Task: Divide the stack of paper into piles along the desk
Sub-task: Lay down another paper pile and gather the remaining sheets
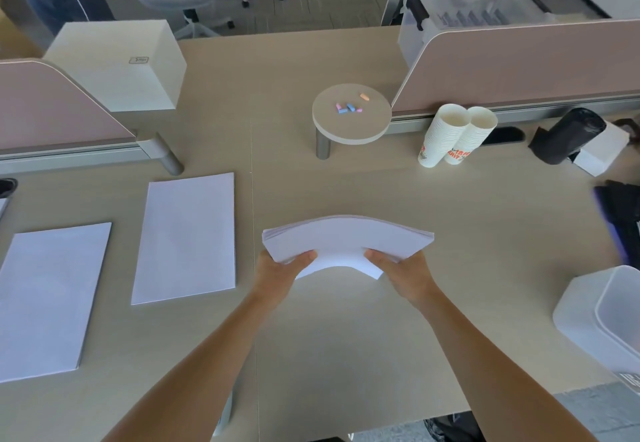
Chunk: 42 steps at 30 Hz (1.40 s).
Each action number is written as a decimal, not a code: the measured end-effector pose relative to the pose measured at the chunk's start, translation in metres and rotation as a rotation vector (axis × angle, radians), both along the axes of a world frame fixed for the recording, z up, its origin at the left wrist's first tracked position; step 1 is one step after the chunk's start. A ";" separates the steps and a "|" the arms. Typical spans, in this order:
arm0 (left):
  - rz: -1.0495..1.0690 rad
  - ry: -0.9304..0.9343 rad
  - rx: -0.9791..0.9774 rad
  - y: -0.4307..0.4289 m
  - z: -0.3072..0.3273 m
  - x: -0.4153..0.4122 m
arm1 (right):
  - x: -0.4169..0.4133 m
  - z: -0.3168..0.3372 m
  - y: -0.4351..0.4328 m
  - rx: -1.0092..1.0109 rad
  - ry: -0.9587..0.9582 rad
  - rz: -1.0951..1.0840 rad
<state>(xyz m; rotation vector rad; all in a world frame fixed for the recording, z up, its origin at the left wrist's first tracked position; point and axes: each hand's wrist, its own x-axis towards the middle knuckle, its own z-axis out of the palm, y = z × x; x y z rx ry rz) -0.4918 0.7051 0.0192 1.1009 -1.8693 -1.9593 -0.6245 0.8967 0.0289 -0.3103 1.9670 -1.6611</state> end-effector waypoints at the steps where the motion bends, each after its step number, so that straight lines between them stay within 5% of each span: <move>1: 0.010 -0.009 0.007 0.000 -0.001 -0.002 | -0.001 -0.001 -0.001 -0.002 0.000 0.003; 15: -0.001 -0.157 0.010 -0.022 0.015 -0.018 | -0.039 0.014 -0.034 0.165 -0.080 0.093; 29: 0.134 -0.488 0.079 -0.078 -0.048 -0.074 | -0.086 -0.064 -0.111 0.346 -0.368 0.052; 42: 0.080 -0.675 0.025 -0.130 -0.087 -0.113 | -0.130 -0.107 -0.168 0.451 -0.329 0.084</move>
